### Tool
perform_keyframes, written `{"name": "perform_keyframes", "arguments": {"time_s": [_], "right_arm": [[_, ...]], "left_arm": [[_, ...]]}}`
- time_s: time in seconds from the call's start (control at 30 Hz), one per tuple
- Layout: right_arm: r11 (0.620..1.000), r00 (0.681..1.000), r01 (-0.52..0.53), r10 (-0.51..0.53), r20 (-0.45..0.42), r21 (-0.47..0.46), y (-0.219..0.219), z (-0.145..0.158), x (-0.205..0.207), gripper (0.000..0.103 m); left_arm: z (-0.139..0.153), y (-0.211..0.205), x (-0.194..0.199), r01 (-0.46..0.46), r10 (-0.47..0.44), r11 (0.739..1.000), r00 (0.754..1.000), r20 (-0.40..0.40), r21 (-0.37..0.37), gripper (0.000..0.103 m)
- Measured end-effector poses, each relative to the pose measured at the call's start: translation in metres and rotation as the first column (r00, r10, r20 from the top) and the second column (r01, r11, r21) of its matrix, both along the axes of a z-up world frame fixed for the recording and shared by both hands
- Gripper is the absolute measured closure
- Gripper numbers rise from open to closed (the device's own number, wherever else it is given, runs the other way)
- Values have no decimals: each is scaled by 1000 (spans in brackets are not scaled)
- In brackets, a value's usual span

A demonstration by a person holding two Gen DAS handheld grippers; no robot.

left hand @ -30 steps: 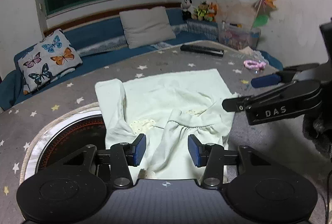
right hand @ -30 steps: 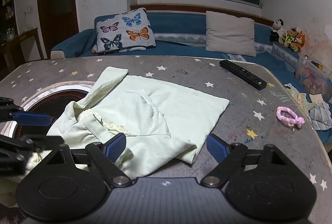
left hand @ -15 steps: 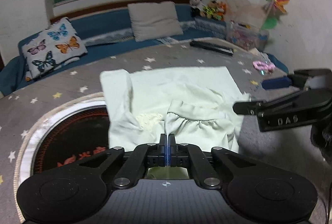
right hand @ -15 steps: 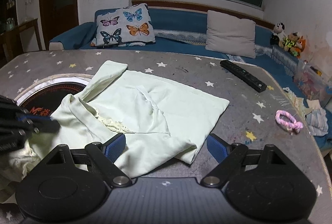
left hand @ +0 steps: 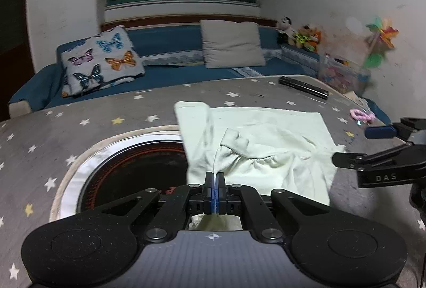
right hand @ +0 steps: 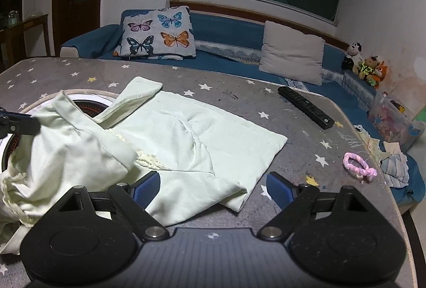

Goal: Fold clothes

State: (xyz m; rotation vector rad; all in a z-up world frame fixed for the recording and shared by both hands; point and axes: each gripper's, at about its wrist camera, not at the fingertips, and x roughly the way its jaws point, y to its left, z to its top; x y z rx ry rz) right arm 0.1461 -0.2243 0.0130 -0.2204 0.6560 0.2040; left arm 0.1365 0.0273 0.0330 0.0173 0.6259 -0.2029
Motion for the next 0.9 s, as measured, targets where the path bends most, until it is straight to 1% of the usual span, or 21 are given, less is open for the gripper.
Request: {"name": "perform_keyframes", "arguments": {"time_s": [0.23,0.5,0.77,0.9], "right_arm": [[1000,1000,-4,4,4,-7,2,-1,-1,14],[1000,1000,-6,6,5,-10,4,-1,-3,14],[1000,1000,-8,8,-1,-5,5,-4,-4,14],[1000,1000,-13,13,-4,-4,7,-5,-4,14]], "left_arm": [[-4,22,-10,-71,71,997,998,0,-17,103],[-9,45,-23,-148,148,988,989,-8,-35,103],[-15,74,-50,-245,245,968,969,-17,-44,103],[-20,84,-66,-287,285,957,958,-35,-47,103]]}}
